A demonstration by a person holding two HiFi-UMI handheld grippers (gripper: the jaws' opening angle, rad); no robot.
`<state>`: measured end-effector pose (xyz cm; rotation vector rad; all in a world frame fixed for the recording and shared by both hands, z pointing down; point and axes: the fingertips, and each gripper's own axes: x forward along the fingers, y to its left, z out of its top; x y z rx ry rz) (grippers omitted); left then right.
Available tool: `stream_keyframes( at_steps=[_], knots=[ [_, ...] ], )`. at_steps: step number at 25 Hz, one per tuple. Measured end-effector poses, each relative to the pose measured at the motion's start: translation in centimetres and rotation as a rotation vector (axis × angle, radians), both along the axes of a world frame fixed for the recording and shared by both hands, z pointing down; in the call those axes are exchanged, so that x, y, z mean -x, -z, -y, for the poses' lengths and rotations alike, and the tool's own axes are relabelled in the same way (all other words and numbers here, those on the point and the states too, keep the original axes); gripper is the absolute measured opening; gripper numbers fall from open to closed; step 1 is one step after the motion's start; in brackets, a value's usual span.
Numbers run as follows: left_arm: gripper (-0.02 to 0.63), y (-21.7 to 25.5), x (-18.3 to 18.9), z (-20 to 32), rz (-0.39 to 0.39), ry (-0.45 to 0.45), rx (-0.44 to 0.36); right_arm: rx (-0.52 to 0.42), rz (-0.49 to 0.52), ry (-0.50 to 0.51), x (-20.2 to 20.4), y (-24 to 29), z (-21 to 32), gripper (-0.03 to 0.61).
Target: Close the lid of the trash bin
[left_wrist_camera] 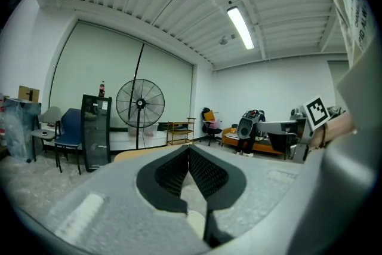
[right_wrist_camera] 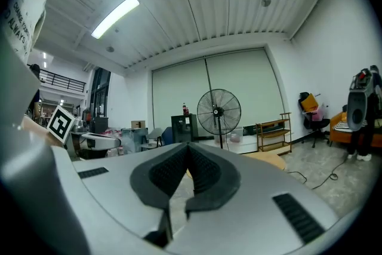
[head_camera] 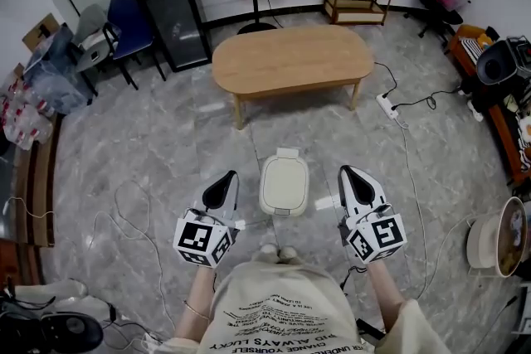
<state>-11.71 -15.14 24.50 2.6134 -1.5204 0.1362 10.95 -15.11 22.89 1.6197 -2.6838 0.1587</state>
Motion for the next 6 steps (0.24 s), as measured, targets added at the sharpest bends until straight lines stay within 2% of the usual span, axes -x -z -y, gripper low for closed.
stream_keyframes(
  at_steps=[6],
  knots=[
    [0.023,-0.50,-0.02,-0.59,0.004,0.001,-0.004,-0.004,-0.019,-0.001,0.02,-0.58,-0.45,0.005]
  ],
)
